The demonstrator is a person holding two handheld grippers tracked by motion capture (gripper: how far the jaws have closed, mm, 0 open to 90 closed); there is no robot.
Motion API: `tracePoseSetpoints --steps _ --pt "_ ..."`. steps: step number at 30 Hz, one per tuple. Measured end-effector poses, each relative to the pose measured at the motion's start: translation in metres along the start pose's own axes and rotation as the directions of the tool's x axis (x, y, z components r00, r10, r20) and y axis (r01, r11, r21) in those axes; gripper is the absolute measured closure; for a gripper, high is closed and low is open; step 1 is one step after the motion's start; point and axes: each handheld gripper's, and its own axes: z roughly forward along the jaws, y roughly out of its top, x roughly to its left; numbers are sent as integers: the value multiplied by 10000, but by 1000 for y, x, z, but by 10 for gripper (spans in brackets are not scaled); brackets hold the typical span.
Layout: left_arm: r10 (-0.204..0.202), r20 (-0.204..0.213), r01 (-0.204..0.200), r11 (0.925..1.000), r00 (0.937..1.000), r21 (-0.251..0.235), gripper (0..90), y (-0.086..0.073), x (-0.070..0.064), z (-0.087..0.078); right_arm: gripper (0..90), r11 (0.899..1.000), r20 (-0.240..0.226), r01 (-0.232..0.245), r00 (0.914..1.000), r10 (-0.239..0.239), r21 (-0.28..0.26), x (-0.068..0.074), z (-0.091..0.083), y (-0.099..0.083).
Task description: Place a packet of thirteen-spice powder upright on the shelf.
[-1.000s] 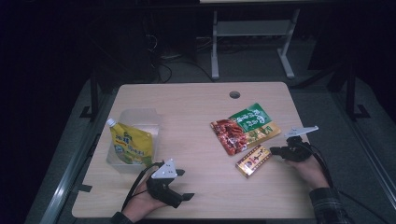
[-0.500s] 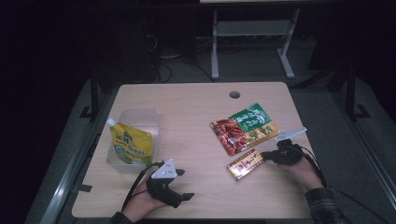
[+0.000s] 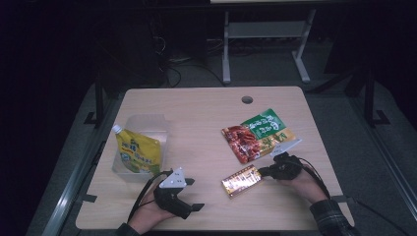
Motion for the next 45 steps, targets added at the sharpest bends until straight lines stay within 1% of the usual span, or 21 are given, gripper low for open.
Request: tracePoseSetpoints --steps 1,2,5,6,9,10,12,15,16,17,19,25,27,30,32,35,36,37,40,43,45 --pt "37 -5 -37 10000 10000 25 132 0 0 0 900 9998 -22 184 9998 -184 54 2 2 2" --pt "-52 0 52 10000 10000 35 131 0 -1 0 900 9998 -142 174 9997 -173 65 6 4 4" --pt "-26 -9 26 10000 10000 70 131 0 0 0 900 9983 -366 565 9978 -560 130 14 11 10" --pt "-8 -18 8 10000 10000 84 130 0 0 0 900 9982 -513 575 9971 -567 142 18 13 12" --pt "-36 -5 36 10000 10000 85 131 0 0 1 900 9951 -715 961 9930 -941 247 27 19 17" --pt "-38 1 38 9999 10000 95 131 0 -1 1 900 9959 -883 866 9925 -842 243 32 21 18" --pt "-4 15 4 9999 10000 103 131 0 -1 1 900 9933 -1059 1118 9885 -1081 291 40 26 22" --pt "56 11 -56 9999 10000 113 131 0 -1 2 900 9913 -986 1275 9874 -1239 318 43 26 23" --pt "91 13 -91 9998 10000 148 131 0 -1 2 900 9932 -960 1135 9892 -1105 257 44 25 23" --pt "188 16 -189 9996 9998 187 131 0 0 1 900 9924 -831 1221 9893 -1203 171 43 23 23" --pt "186 32 -187 9996 9998 220 131 1 -1 2 885 9964 -514 848 9951 -846 3 44 16 21" --pt "291 189 -300 9983 9994 497 130 5 -7 13 563 9983 299 331 9991 -317 -480 45 -5 3" --pt "466 170 -476 9965 9988 681 130 7 -8 19 492 9979 392 5 9992 20 -654 47 -11 -3" --pt "540 17 -539 9950 9985 839 131 10 -10 26 440 9970 542 -101 9984 143 -765 51 -16 -12" --pt "564 -82 -553 9941 9984 932 134 11 -9 30 424 9969 555 -164 9982 207 -773 54 -18 -17" --pt "408 -154 -389 9938 9991 1044 148 11 -8 35 410 9973 584 -178 9980 220 -719 58 -20 -24" --pt "342 -197 -319 9938 9992 1066 151 11 -8 36 407 9974 605 -201 9979 243 -693 59 -21 -26" --pt "436 -211 -406 9912 9988 1263 151 11 -7 37 406 9975 625 -192 9978 235 -687 60 -21 -26" --pt "285 -219 -254 9909 9994 1321 179 10 -6 40 404 9970 666 -234 9974 283 -741 59 -22 -27" --pt "382 -251 -344 9899 9990 1375 241 8 -7 42 404 9968 742 -261 9967 318 -757 58 -22 -27" --pt "456 -139 -432 9893 9989 1393 296 8 -7 42 404 9967 737 -275 9967 332 -763 58 -22 -27"
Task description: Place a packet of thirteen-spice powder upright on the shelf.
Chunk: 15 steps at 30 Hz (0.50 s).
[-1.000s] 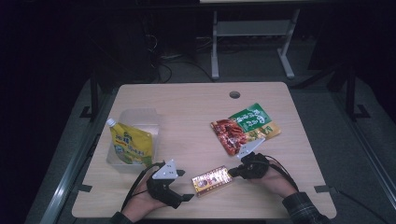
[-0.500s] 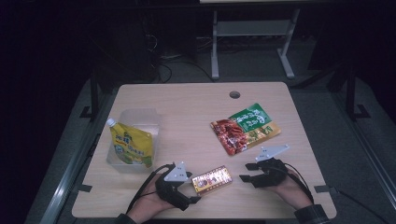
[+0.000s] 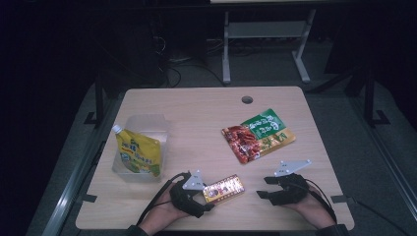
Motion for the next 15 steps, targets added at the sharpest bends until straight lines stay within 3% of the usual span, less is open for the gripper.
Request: tracePoseSetpoints --steps 7,15 --pt "62 -59 -61 9999 10000 135 318 3 -1 -4 419 10000 -8 41 10000 -41 -81 1 0 1" --pt "365 1 -365 9993 9993 -2 321 5 0 -18 804 9991 -522 346 9980 -358 -241 9 5 14"
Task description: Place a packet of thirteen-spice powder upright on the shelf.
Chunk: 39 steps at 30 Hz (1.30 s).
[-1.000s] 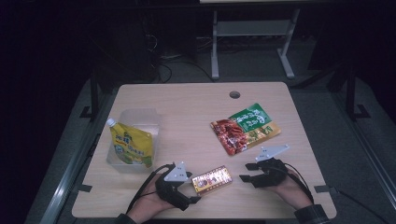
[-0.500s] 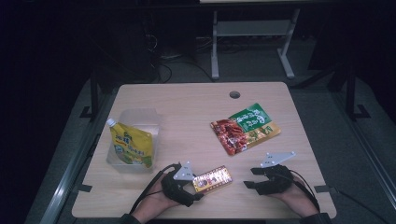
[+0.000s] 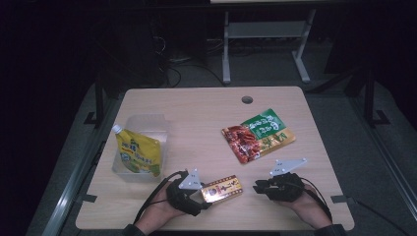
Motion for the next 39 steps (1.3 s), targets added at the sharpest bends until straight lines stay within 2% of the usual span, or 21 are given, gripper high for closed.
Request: tracePoseSetpoints --steps 3,9,12,17,26,29,30,33,39 --pt "18 44 -18 10000 10000 -44 321 1 0 -4 896 9996 -201 242 9995 -244 -125 3 7 7" --pt "41 153 -38 9998 9999 -208 321 1 -1 -9 899 9983 -471 541 9974 -551 -216 4 23 24" --pt "172 135 -170 9997 9998 -195 322 2 0 -12 899 9983 -664 573 9961 -577 -88 5 33 29" --pt "109 203 -100 9990 9997 -444 322 4 -1 -16 900 9964 -807 844 9933 -832 111 7 45 34" --pt "213 203 -197 9966 9996 -794 322 9 1 -27 899 9953 -886 919 9921 -890 292 8 52 36" --pt "144 187 -122 9938 9997 -1107 322 12 2 -33 900 9934 -912 1106 9900 -1074 311 8 54 37" --pt "107 196 -83 9926 9997 -1213 322 13 3 -34 900 9945 -989 1006 9903 -973 288 10 55 38" --pt "0 182 27 9887 9998 -1496 322 16 7 -39 900 9923 -1034 1185 9881 -1143 356 11 59 40" --pt "-86 197 122 9811 9998 -1932 322 22 11 -44 900 9911 -1213 1251 9855 -1188 452 15 66 43"
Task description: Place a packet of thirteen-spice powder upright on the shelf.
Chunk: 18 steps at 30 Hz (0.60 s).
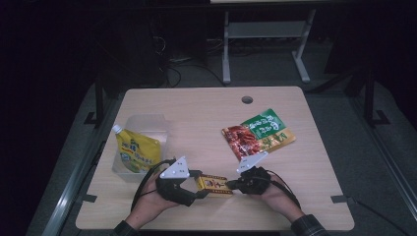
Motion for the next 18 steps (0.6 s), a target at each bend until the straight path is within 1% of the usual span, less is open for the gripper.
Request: tracePoseSetpoints --steps 1,3,5,6,9,12,13,15,16,17,18 --pt "9 3 -9 10000 10000 -9 321 1 0 0 900 10000 -56 -55 10000 55 -9 1 1 1" --pt "18 26 -17 9999 10000 -125 321 4 1 0 900 10000 -82 62 9999 -61 69 0 4 1" --pt "41 43 -40 9997 10000 -230 321 7 1 1 900 9999 -169 -73 9998 75 79 2 5 2" --pt "73 65 -71 9997 10000 -235 321 9 2 1 900 9999 -128 63 9999 -61 122 1 6 2" --pt "-102 98 106 9992 9999 -392 321 14 5 2 900 9998 -156 120 9998 -118 132 1 6 3" --pt "-154 152 162 9985 9998 -521 321 18 7 6 900 9998 -143 131 9998 -129 144 1 7 2" --pt "-111 151 120 9983 9998 -575 321 20 8 8 900 9999 -176 13 9998 -11 121 1 6 3" --pt "-162 190 175 9977 9997 -659 321 23 9 11 900 9999 -175 -24 9998 26 100 0 6 2" --pt "-151 182 162 9978 9997 -642 321 25 9 13 900 9999 -158 -30 9999 32 114 0 6 2" --pt "-128 150 138 9978 9998 -649 321 27 10 15 900 9999 -105 65 9999 -63 148 -1 6 2" --pt "-64 64 68 9979 10000 -637 321 30 10 17 900 9999 -130 9 9999 -7 105 -1 6 2"
